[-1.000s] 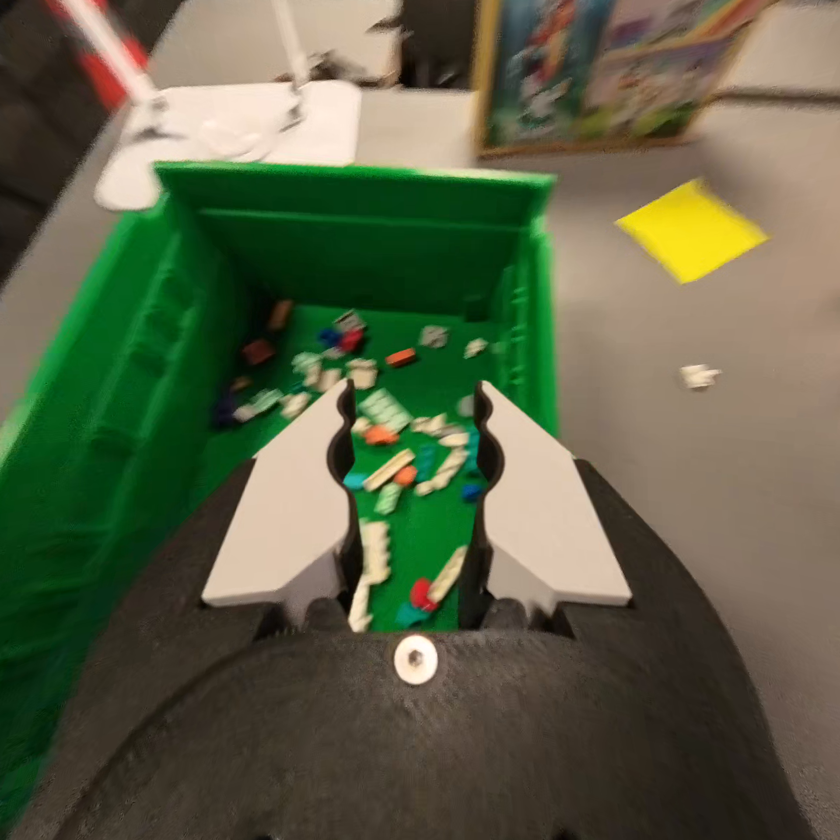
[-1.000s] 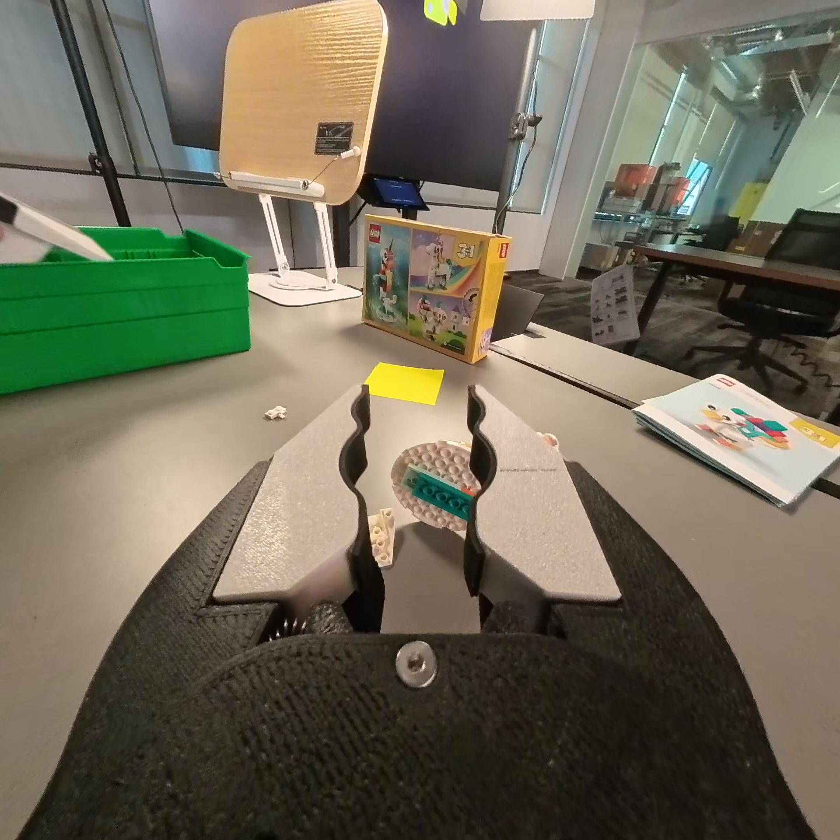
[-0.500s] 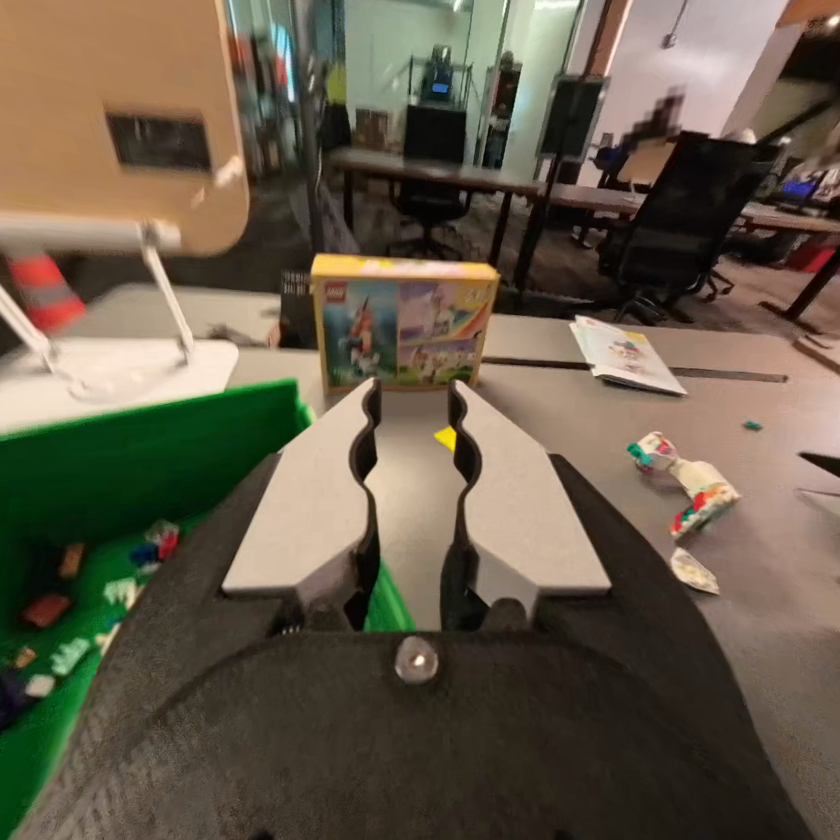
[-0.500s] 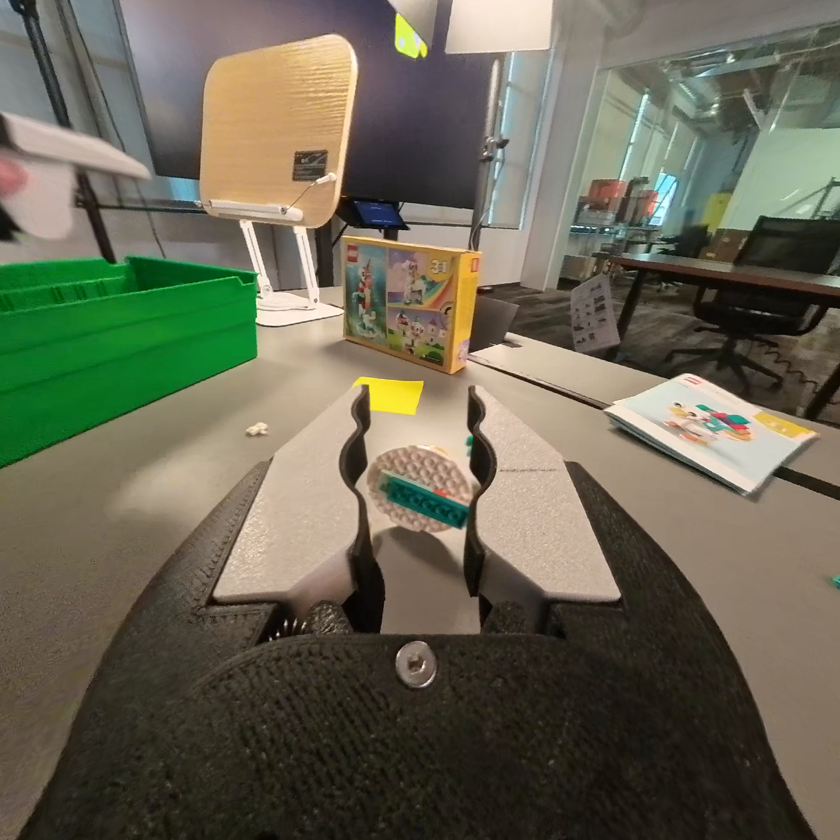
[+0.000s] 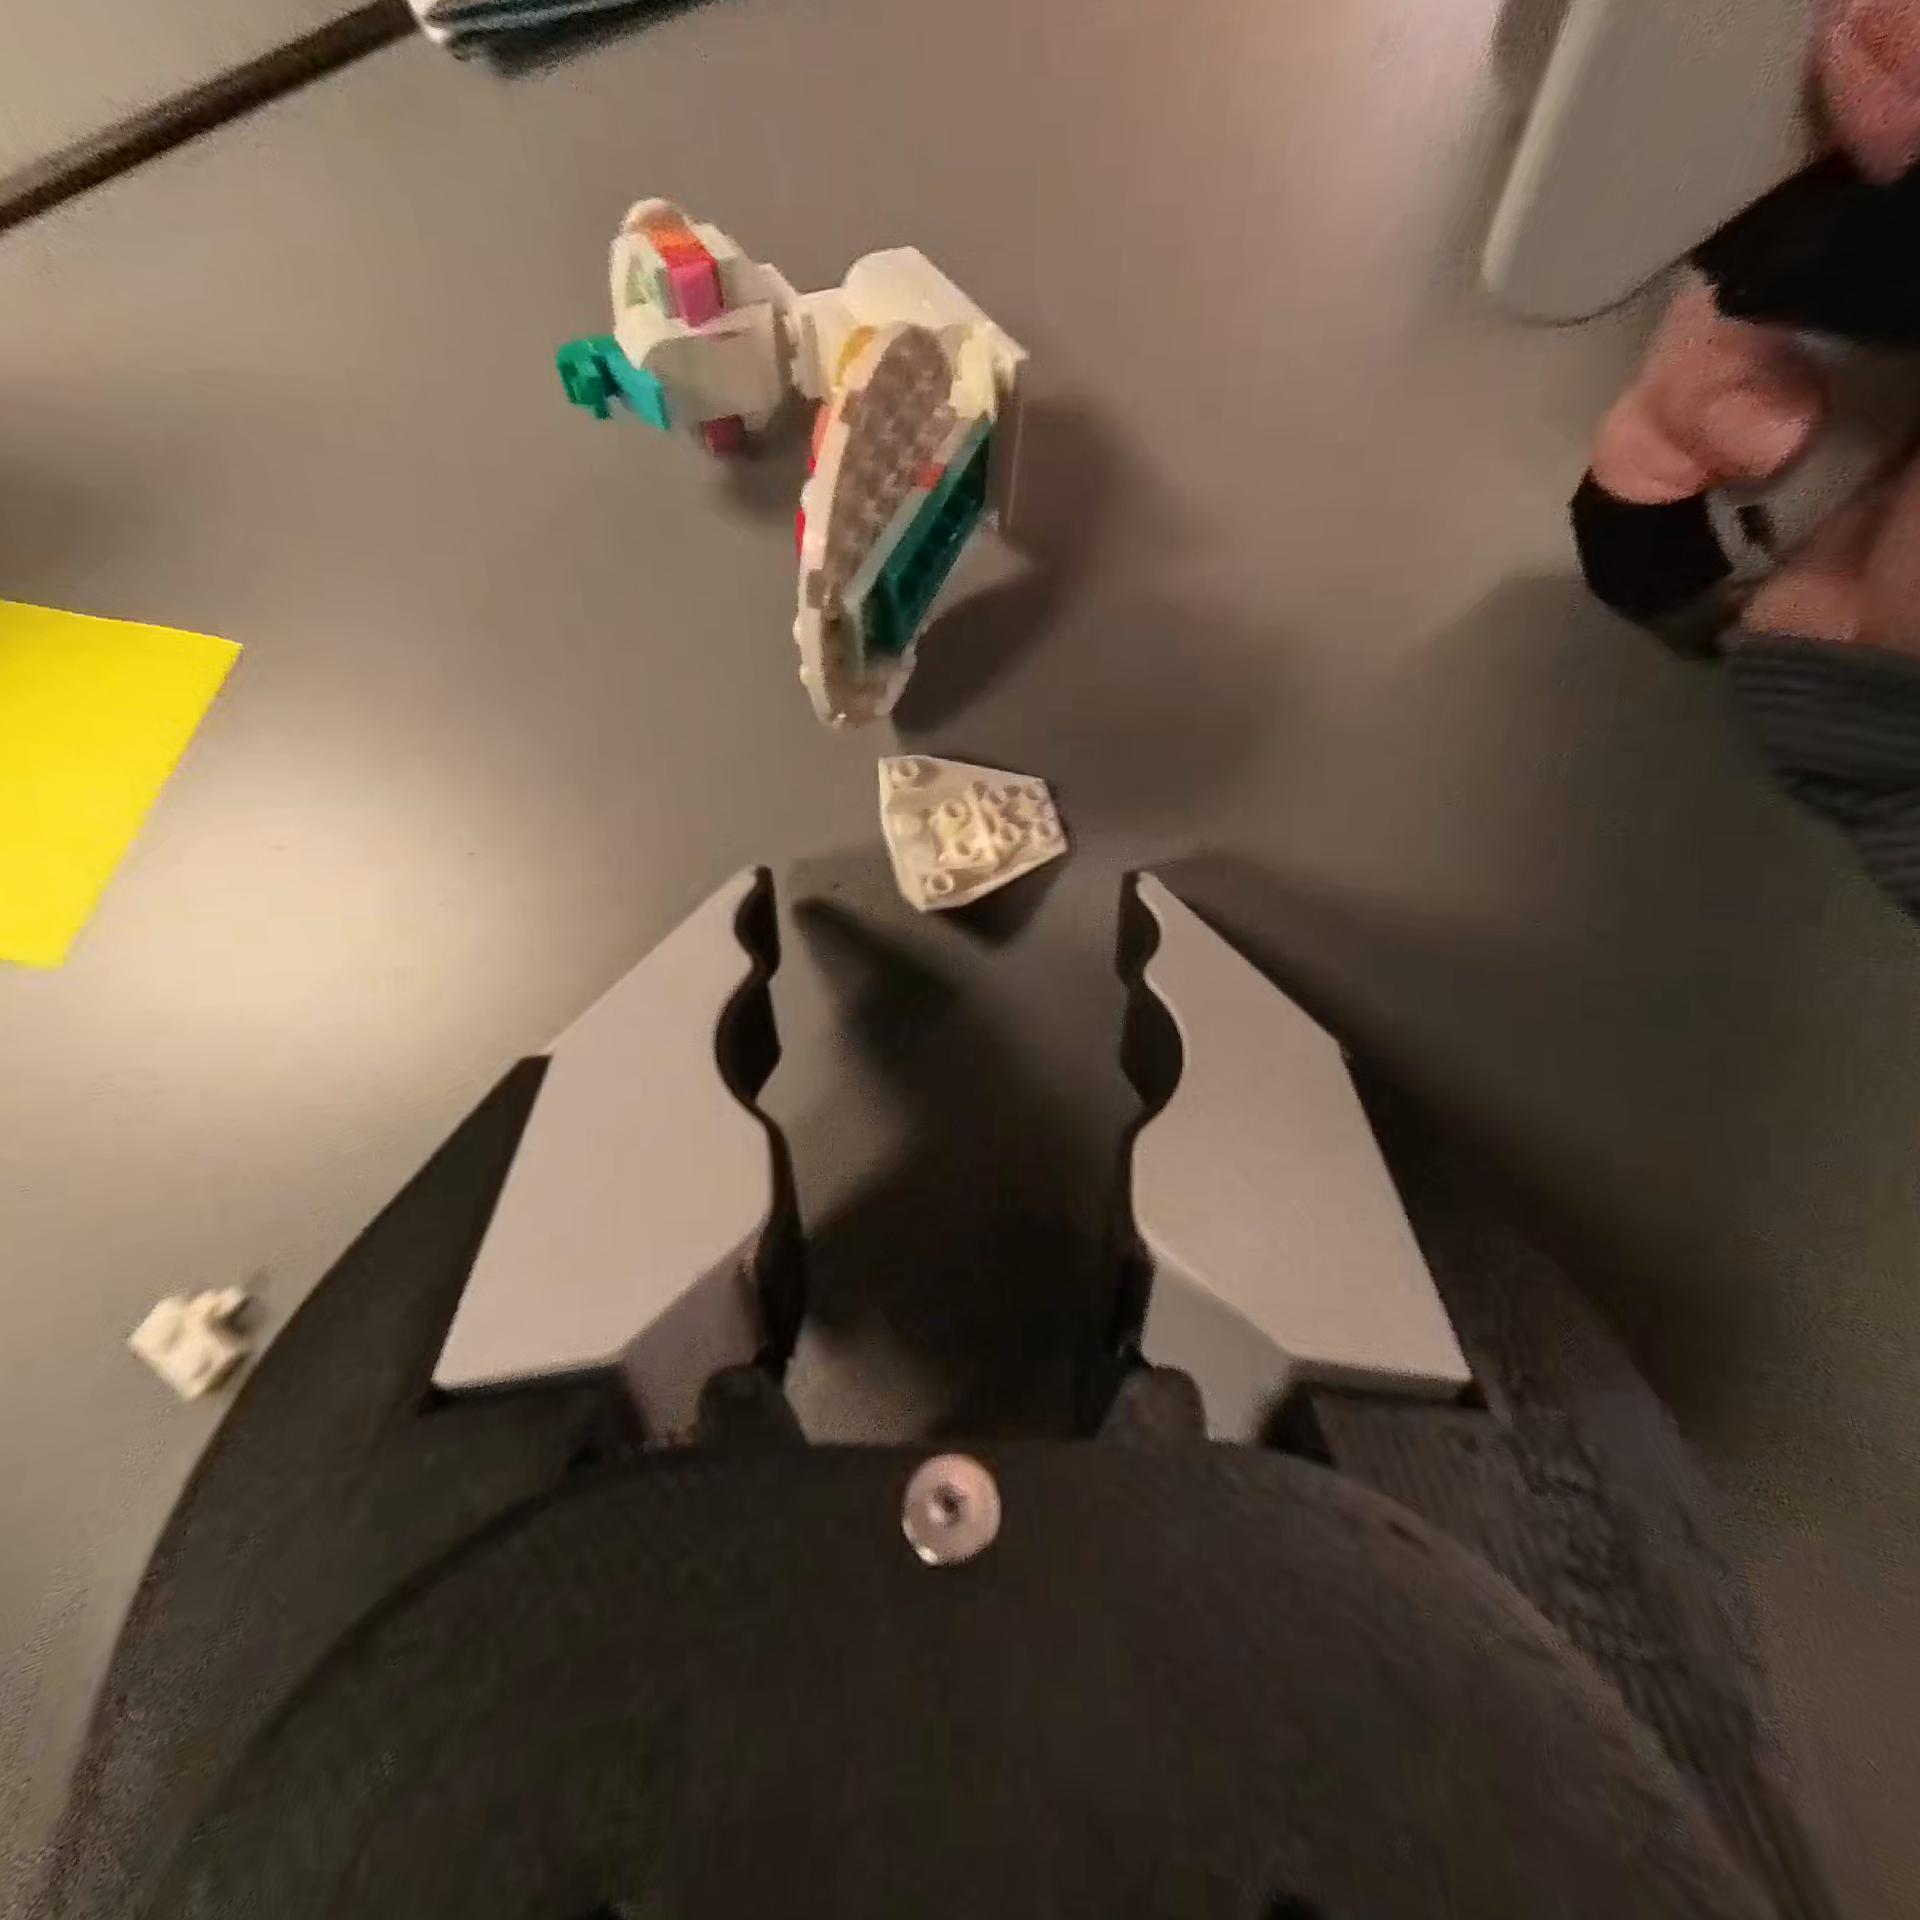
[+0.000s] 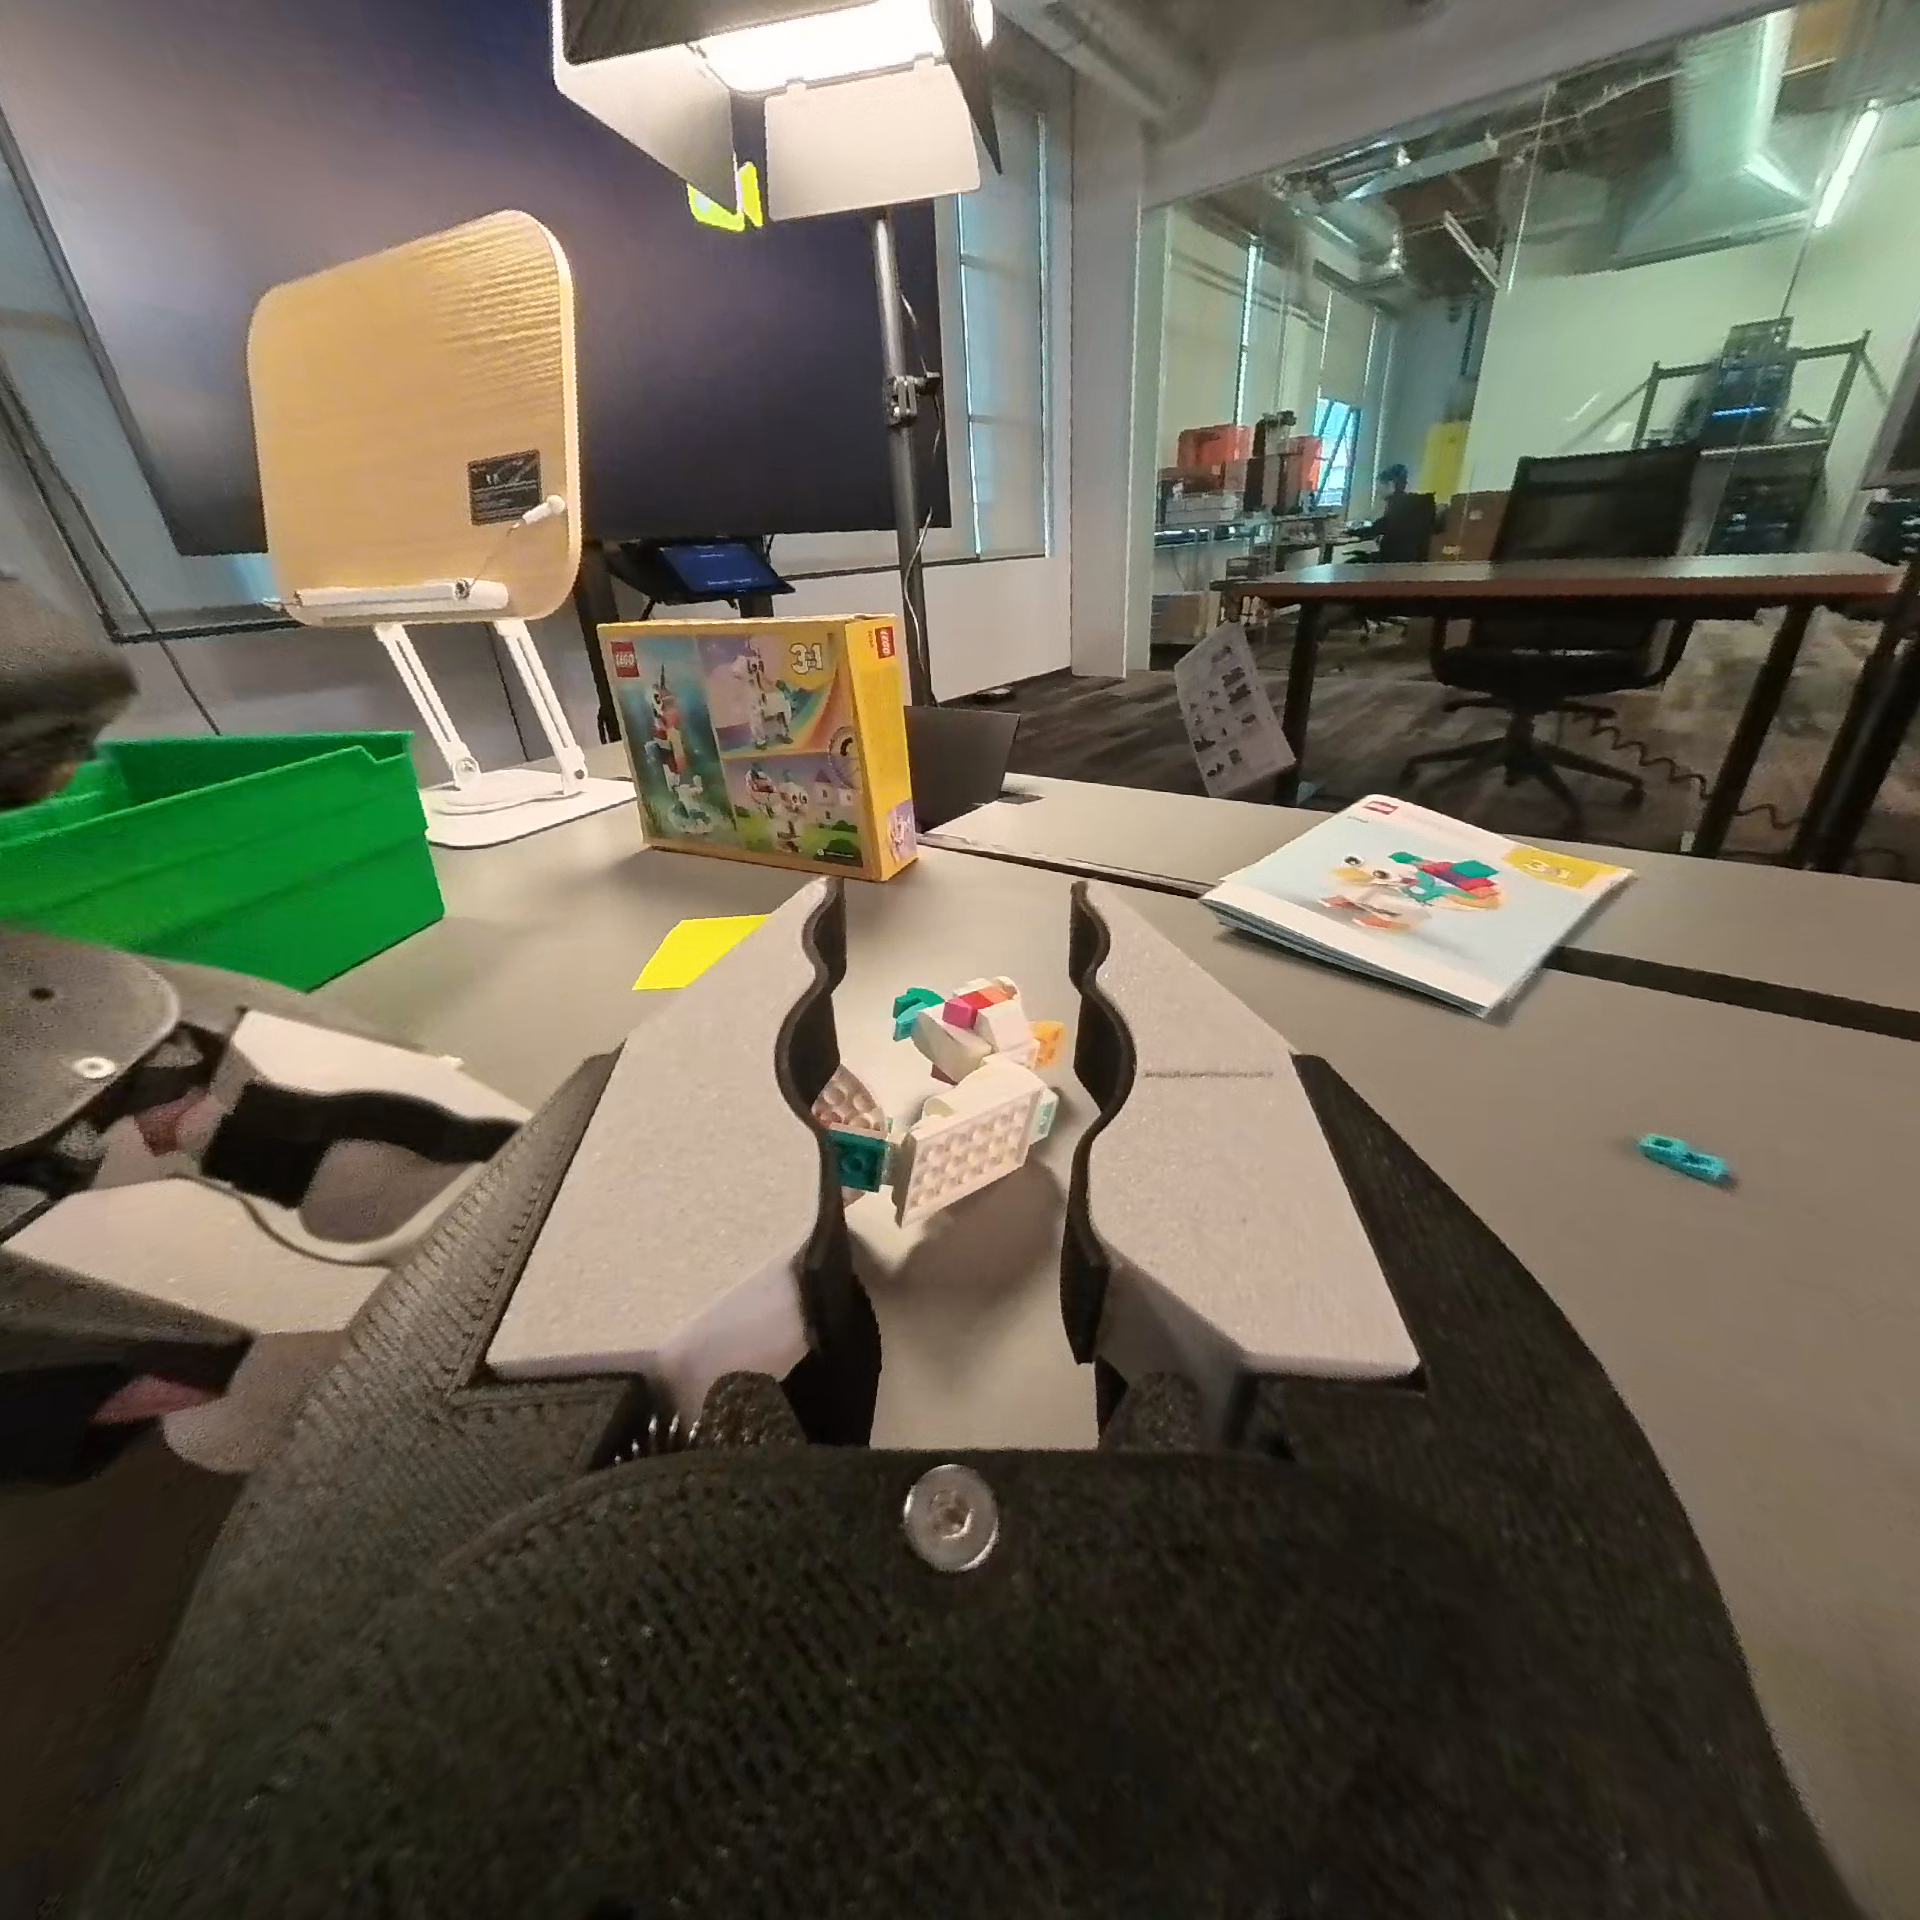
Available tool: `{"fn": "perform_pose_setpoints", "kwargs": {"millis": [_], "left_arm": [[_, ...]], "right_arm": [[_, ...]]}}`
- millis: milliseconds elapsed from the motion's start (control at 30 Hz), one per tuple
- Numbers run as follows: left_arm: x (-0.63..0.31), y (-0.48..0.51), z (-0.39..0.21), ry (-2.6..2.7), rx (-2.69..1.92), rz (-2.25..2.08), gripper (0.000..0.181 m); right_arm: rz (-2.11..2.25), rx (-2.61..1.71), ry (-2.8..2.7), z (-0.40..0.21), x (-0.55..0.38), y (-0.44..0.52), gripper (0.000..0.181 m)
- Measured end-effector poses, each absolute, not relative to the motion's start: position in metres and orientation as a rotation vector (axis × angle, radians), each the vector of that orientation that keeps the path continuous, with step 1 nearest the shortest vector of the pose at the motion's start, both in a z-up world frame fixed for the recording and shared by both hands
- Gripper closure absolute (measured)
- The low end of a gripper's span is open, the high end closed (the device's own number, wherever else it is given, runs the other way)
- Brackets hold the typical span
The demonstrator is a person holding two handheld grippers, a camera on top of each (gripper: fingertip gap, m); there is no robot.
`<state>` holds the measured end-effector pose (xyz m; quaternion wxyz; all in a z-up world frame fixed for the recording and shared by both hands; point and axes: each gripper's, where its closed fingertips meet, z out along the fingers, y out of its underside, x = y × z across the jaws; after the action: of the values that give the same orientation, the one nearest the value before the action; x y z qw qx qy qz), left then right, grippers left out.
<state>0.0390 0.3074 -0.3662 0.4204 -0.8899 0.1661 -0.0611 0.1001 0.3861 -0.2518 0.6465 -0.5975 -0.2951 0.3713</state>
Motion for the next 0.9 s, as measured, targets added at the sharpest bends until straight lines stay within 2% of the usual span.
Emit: {"fn": "perform_pose_setpoints", "kwargs": {"millis": [233,333,467,567,700,900], "left_arm": [[0.054,0.315,-0.368,0.447,-2.240,-0.203,0.129],[0.059,0.316,-0.368,0.463,-2.239,-0.225,0.149],[0.049,0.316,-0.358,0.496,-2.159,-0.084,0.149],[0.008,0.312,-0.284,0.369,-1.809,0.206,0.150],[-0.086,0.254,-0.174,0.048,-1.413,0.676,0.150],[-0.163,0.191,-0.151,-0.155,-1.601,0.934,0.150]], "right_arm": [[0.850,-1.365,-0.696,-0.254,0.095,0.383,0.140],[0.853,-1.368,-0.695,-0.255,0.095,0.384,0.140],[0.865,-1.377,-0.685,-0.255,0.096,0.385,0.139],[0.875,-1.380,-0.681,-0.255,0.096,0.385,0.139],[0.886,-1.383,-0.681,-0.256,0.094,0.385,0.139],[0.902,-1.391,-0.678,-0.257,0.092,0.386,0.139]]}}
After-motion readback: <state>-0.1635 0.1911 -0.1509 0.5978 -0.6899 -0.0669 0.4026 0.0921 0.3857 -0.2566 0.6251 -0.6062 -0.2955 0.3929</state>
